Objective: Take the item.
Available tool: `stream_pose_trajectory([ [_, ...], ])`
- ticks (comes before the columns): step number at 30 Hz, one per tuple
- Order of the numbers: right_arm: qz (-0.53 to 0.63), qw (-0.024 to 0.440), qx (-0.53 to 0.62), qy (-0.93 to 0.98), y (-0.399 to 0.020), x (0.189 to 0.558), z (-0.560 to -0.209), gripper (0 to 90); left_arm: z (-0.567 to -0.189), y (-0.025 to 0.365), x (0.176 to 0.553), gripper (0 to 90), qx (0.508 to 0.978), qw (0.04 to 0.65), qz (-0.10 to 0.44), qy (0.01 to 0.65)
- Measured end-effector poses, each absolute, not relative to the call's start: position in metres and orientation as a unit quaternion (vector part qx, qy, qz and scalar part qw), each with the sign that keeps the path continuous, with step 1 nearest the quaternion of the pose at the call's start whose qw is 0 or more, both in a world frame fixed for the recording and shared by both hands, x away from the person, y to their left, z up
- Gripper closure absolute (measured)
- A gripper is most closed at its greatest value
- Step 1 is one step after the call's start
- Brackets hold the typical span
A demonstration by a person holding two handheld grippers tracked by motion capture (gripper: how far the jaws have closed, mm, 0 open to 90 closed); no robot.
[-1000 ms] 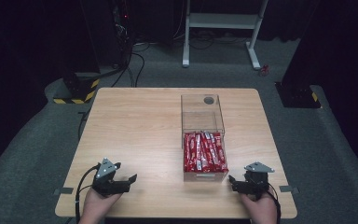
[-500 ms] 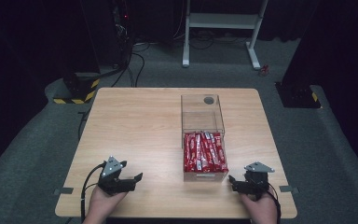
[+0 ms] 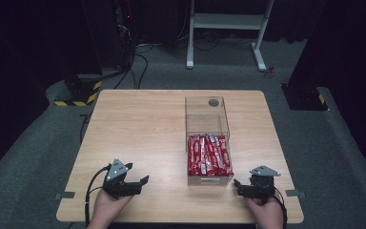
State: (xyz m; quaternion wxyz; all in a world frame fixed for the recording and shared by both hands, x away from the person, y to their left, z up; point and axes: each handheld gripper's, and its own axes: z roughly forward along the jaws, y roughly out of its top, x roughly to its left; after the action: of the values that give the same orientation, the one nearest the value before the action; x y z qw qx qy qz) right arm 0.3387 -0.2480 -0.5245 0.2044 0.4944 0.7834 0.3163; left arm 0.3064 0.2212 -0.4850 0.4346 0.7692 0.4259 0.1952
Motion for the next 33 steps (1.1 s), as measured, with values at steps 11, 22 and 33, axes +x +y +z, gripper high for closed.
stream_pose_trajectory([
  [11,0.316,0.205,0.494,0.784,-0.248,0.339,-0.525,9.6,-0.474,0.208,0.307,18.3,0.767,0.451,0.195,0.412],
  [22,0.317,0.206,0.491,0.785,-0.248,0.339,-0.525,9.6,-0.464,0.186,0.309,18.8,0.769,0.465,0.188,0.395],
  [33,0.316,0.206,0.49,0.786,-0.248,0.339,-0.525,9.7,-0.452,0.164,0.313,19.6,0.771,0.48,0.183,0.377],
])
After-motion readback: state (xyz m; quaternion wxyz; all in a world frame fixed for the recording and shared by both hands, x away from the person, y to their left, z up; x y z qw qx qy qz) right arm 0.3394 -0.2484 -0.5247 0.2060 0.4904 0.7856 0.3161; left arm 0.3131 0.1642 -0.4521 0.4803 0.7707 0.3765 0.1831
